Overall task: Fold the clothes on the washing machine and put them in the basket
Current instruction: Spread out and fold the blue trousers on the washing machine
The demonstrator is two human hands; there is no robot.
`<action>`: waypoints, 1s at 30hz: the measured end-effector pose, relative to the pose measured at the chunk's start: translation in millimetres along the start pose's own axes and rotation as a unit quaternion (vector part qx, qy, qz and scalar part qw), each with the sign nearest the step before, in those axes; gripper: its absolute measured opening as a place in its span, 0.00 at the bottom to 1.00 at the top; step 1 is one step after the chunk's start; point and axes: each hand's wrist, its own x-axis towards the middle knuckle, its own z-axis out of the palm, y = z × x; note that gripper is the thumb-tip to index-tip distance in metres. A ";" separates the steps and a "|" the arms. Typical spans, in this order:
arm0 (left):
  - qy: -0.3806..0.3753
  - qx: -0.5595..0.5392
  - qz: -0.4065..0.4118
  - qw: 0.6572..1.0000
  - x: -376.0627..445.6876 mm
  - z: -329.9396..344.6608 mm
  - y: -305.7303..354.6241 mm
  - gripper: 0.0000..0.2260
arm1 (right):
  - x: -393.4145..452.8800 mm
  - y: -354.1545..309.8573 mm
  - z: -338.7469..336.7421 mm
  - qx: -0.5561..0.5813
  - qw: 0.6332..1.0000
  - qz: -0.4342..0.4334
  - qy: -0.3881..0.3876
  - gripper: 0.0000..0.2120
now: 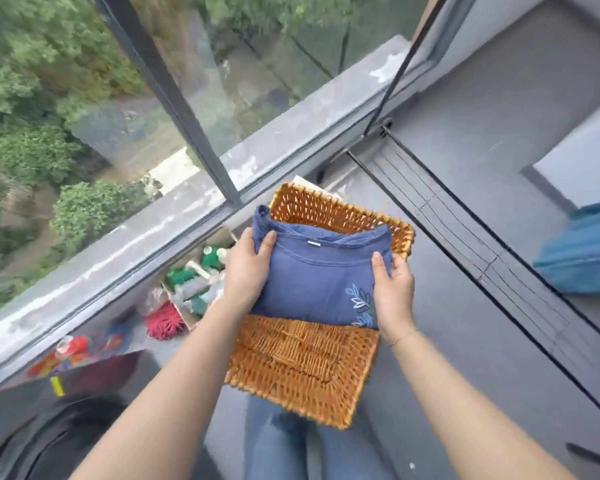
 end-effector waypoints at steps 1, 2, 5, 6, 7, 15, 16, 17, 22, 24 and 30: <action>-0.012 0.020 0.009 1.000 20.2 18.7 -7.6 0.11 | 18.2 15.9 6.4 -0.013 1.000 0.004 0.024 0.06; -0.019 0.040 0.015 0.999 31.6 31.8 -14.2 0.12 | 28.8 26.2 10.3 -0.033 0.999 0.005 0.040 0.09; -0.055 0.081 0.002 0.995 85.3 81.2 -39.9 0.13 | 78.8 60.2 33.6 -0.079 0.995 0.003 0.069 0.13; -0.059 0.084 -0.013 0.995 98.4 93.7 -48.3 0.14 | 91.9 68.5 41.7 -0.081 0.994 0.019 0.070 0.13; -0.053 0.089 -0.025 0.994 109.6 104.5 -53.8 0.16 | 104.4 76.0 48.9 -0.081 0.993 0.037 0.080 0.12; 0.001 0.192 -0.028 0.981 146.2 156.8 -85.9 0.21 | 148.4 108.0 71.2 -0.097 0.967 0.175 0.158 0.15; 0.019 0.191 -0.009 0.981 144.4 158.7 -88.3 0.22 | 147.1 108.6 72.7 -0.104 0.967 0.169 0.162 0.15; 0.041 0.186 0.014 0.982 138.1 158.8 -87.3 0.23 | 142.4 109.3 74.1 -0.110 0.968 0.155 0.164 0.14; 0.070 0.233 0.238 0.940 85.8 152.9 -73.4 0.23 | 96.2 111.3 81.0 -0.275 0.938 -0.067 0.200 0.20; -0.016 0.274 0.288 0.917 91.7 155.8 -83.7 0.22 | 91.1 113.6 77.0 -0.336 0.915 -0.136 0.176 0.22; -0.164 0.386 0.264 0.869 122.8 158.1 -113.9 0.26 | 120.3 126.0 73.2 -0.384 0.920 -0.034 0.070 0.19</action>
